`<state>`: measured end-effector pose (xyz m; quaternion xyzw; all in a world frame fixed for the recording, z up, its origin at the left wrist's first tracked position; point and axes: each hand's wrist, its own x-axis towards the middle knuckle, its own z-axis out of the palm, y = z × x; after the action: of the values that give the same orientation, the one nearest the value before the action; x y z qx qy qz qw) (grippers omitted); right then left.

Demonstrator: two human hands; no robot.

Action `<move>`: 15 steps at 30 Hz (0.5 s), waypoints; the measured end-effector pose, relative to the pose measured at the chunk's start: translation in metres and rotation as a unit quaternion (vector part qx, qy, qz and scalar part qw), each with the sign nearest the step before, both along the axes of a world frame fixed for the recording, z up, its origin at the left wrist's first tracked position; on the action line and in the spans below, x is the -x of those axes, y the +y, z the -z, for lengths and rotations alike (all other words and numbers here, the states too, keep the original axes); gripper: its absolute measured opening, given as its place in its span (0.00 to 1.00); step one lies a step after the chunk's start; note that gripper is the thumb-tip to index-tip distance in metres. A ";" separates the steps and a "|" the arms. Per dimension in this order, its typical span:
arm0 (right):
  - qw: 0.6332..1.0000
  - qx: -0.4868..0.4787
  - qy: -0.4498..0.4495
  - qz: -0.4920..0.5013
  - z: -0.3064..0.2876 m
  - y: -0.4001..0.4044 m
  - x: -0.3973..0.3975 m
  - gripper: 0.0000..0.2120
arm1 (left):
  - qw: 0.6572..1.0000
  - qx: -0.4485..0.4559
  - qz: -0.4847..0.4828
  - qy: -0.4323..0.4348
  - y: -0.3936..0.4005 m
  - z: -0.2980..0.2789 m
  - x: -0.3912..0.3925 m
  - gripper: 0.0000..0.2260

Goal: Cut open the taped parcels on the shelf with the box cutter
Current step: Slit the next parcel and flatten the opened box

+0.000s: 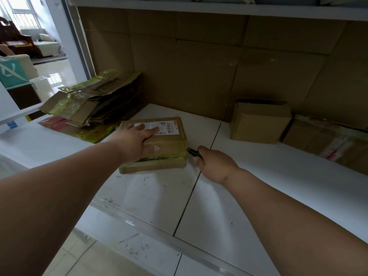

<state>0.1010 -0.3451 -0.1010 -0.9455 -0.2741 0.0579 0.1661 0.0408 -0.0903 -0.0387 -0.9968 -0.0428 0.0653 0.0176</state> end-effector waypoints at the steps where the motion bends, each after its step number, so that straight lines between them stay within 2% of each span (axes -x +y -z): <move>1: 1.000 0.008 -0.006 -0.001 0.001 0.000 0.000 0.09 | 1.000 0.001 0.000 0.000 0.000 0.000 0.000 0.32; 8: 1.000 0.021 0.000 0.003 0.002 0.000 0.001 0.09 | 1.000 0.000 0.003 0.000 0.000 0.001 0.000 0.31; 12: 0.991 0.133 -0.014 -0.021 0.012 -0.005 0.009 0.14 | 1.000 0.020 -0.002 0.001 0.004 -0.002 0.002 0.31; 15: 0.990 0.137 -0.005 -0.017 0.012 -0.003 0.007 0.15 | 1.000 0.029 0.002 0.002 0.007 -0.004 0.002 0.31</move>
<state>0.0943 -0.3484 -0.1131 -0.9548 -0.2803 0.0933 0.0331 0.0386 -0.0833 -0.0352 -0.9968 -0.0391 0.0682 -0.0108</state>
